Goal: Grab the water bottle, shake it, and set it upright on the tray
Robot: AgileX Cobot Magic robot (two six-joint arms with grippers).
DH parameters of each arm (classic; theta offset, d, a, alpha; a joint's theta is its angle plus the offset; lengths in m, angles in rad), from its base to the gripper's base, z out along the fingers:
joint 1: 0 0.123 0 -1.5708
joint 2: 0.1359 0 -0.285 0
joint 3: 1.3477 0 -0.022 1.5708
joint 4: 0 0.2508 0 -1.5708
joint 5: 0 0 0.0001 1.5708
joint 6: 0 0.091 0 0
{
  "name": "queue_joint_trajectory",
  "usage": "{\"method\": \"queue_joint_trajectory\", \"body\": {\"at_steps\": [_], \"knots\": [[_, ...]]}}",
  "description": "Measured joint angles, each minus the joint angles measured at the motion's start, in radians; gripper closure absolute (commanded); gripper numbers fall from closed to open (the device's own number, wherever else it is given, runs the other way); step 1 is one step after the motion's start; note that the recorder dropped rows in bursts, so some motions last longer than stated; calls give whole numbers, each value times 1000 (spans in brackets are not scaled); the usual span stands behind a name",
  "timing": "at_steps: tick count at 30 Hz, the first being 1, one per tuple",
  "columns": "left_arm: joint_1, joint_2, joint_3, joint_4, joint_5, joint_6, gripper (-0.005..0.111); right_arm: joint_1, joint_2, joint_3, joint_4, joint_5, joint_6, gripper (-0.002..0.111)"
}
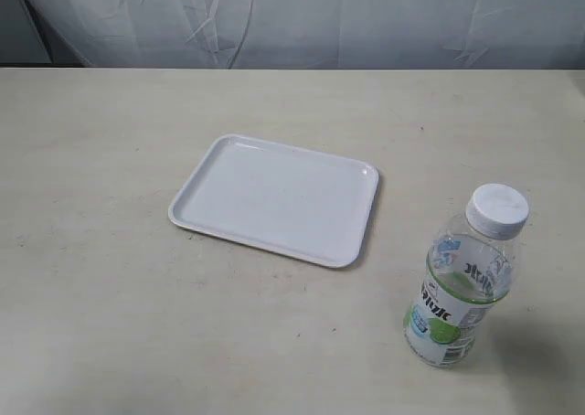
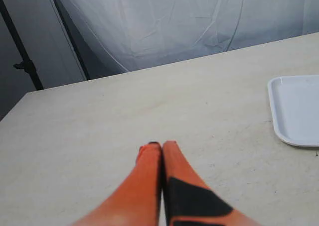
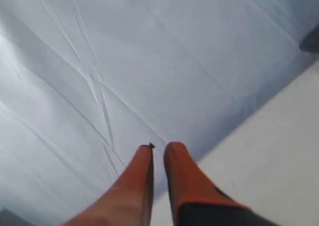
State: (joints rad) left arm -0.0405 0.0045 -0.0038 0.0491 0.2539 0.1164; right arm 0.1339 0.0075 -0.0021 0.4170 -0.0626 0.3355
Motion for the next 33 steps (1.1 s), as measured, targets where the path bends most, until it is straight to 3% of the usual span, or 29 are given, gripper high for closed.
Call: {"method": "queue_joint_trajectory", "body": {"at_steps": [6,12,13,15,16,20,22,26,33], "knots": [[0,0,0,0,0,0,106,0,-2,0,123,-309,17,96],[0,0,0,0,0,0,106,0,-2,0,54,-349,349,96],[0,0,0,0,0,0,106,0,-2,0,-26,-347,413,96],[0,0,0,0,0,0,106,0,-2,-16,-377,-332,605,103],[0,0,0,0,0,0,106,0,-2,-41,-611,-322,742,109],[0,0,0,0,0,0,106,0,32,-185,-1606,-285,1439,109],[0,0,0,0,0,0,106,0,89,-254,-1903,-270,1635,109],[0,0,0,0,0,0,106,0,238,-397,-2108,-265,1743,109],[0,0,0,0,0,0,106,0,560,-618,-2149,-207,1727,109]]}}
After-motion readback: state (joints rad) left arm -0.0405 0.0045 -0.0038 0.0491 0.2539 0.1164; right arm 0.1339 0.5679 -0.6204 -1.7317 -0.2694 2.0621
